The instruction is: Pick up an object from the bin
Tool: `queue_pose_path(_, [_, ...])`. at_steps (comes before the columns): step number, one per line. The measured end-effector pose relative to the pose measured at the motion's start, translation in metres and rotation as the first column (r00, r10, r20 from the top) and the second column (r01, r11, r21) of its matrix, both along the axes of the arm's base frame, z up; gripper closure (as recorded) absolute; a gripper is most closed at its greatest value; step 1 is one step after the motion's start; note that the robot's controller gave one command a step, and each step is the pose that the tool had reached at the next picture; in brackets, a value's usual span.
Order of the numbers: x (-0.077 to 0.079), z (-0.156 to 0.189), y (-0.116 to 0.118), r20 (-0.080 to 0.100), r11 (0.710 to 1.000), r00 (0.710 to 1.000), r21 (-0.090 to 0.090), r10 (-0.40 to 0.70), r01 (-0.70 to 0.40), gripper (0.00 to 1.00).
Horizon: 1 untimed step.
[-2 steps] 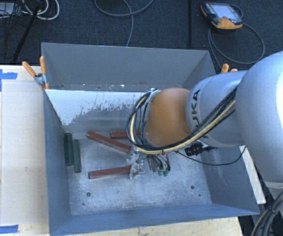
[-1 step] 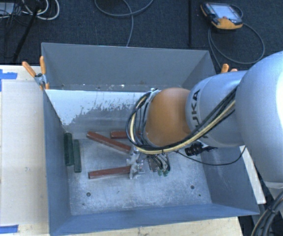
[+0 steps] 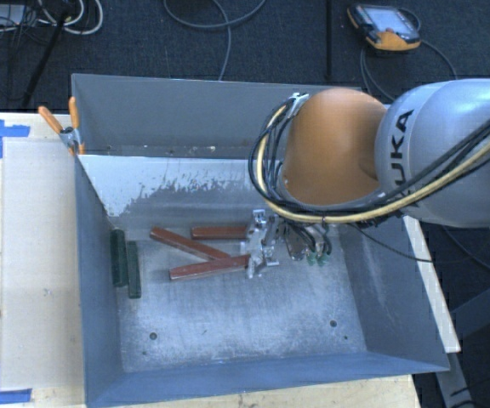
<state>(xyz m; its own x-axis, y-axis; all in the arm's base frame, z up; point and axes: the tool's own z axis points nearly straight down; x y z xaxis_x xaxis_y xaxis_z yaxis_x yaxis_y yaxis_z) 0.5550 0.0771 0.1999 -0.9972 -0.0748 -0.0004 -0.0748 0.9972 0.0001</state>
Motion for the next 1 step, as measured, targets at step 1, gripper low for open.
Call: queue_pose_path(1, [-0.0001,-0.0001,-0.0001,0.000,1.000,1.000,0.000,-0.001,0.001,1.00])
